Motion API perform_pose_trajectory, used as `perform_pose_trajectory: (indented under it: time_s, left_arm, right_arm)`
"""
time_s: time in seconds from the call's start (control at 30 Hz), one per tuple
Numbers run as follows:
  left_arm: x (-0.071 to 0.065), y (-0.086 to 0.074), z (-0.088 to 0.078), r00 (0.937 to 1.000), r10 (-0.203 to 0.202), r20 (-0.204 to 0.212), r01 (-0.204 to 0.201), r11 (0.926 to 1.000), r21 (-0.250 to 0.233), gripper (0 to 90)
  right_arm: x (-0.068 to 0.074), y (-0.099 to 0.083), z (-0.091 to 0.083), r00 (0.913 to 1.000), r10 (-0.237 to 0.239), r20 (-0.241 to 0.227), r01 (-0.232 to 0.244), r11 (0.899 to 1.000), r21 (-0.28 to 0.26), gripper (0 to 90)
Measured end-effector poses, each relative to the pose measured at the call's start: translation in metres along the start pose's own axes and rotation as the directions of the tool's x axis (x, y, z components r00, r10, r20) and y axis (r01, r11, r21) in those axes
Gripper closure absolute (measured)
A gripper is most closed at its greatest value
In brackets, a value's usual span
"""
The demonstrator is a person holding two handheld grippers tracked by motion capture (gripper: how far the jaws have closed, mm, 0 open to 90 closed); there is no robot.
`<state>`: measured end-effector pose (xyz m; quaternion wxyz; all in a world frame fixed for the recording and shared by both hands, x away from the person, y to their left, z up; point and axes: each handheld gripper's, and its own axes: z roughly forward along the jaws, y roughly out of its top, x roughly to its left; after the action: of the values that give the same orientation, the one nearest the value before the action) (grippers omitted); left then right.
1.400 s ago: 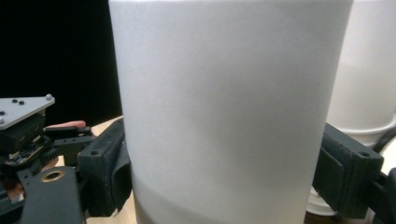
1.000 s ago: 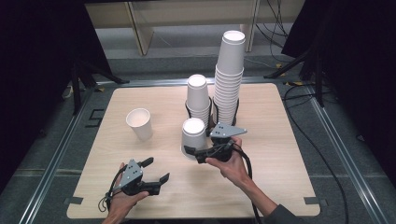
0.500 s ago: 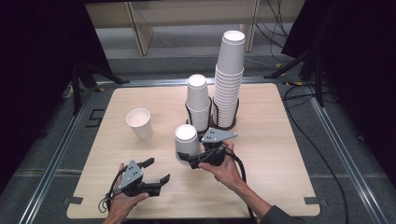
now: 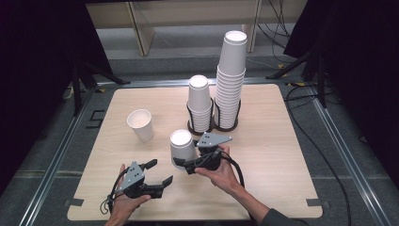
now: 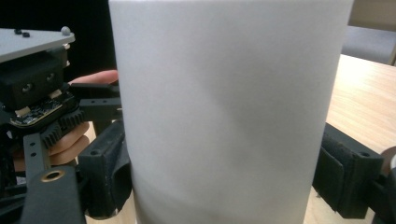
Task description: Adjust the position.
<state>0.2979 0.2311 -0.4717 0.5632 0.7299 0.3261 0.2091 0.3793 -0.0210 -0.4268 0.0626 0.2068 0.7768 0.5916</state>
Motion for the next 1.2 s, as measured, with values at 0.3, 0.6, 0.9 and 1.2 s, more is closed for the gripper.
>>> perform_pose_trajectory:
  time_s: [0.3, 0.6, 0.9, 1.2]
  left_arm:
    - [-0.004, 0.003, 0.003, 0.9998, 0.0, 0.019, 0.0, 1.0, -0.007, 14.0]
    - [-0.008, 0.003, 0.006, 0.9994, 0.006, 0.034, -0.005, 1.0, -0.006, 11.9]
    - [-0.009, 0.003, 0.011, 0.999, -0.013, 0.043, 0.014, 0.9999, -0.01, 1.6]
    - [-0.009, 0.005, 0.011, 0.9983, -0.046, 0.035, 0.046, 0.9989, -0.005, 0.0]
  right_arm:
    - [0.01, -0.003, 0.01, 0.9996, -0.007, -0.027, 0.007, 1.0, 0.004, 18.4]
    - [0.018, -0.004, 0.016, 0.9988, -0.017, -0.047, 0.017, 1.0, 0.006, 18.5]
    - [0.027, -0.007, 0.025, 0.9964, -0.015, -0.084, 0.015, 1.0, -0.002, 18.5]
    - [0.035, -0.007, 0.029, 0.9946, -0.007, -0.104, 0.006, 1.0, -0.013, 18.5]
